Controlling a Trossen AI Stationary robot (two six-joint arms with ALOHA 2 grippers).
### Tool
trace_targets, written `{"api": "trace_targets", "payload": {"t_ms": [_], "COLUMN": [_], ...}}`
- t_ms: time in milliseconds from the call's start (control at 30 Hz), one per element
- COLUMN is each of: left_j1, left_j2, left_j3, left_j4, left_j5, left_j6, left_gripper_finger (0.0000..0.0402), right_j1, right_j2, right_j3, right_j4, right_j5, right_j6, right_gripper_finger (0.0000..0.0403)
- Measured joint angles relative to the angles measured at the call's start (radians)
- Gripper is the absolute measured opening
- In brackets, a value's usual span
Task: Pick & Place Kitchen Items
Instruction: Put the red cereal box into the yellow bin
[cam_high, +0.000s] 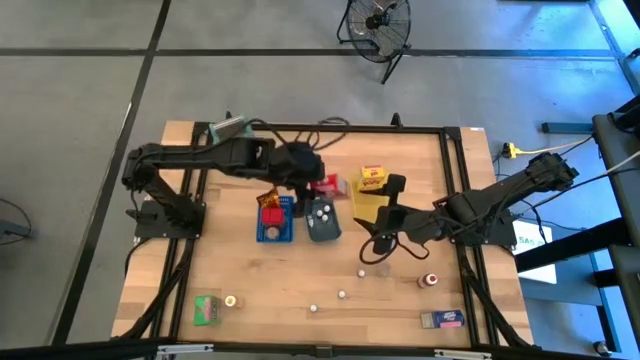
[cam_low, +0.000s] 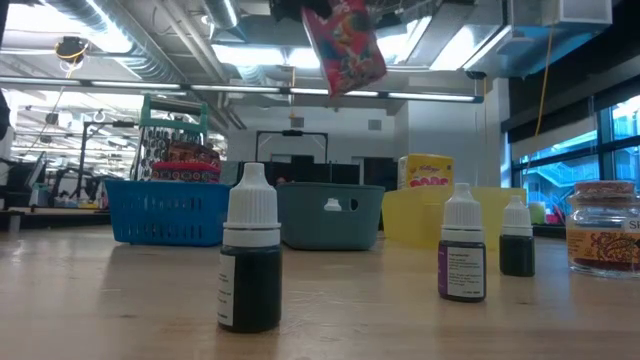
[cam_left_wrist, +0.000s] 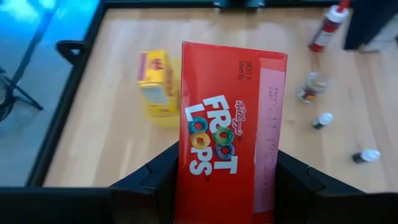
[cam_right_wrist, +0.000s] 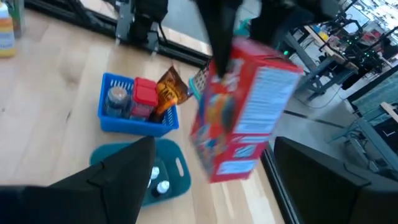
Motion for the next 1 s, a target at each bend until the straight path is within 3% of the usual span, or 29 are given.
{"api": "trace_targets", "payload": {"t_ms": [633, 1000], "left_j1": [-0.109, -0.109], "left_j2": [0.049, 0.052], "left_j3": [0.0, 0.0], "left_j4": [0.079, 0.094], "left_j5": [-0.001, -0.002], "left_j6": [-0.002, -0.002], "left_gripper_finger": [0.0176, 0.0176], "right_j1": [-0.052, -0.125], "right_j2": [0.0, 0.033], "right_j3": [0.011, 0.011], "right_j4": [0.142, 0.168], "right_j5": [-0.117, -0.276], "right_j6": [-0.028, -0.011], "right_gripper_finger": [0.0332, 0.0332]}}
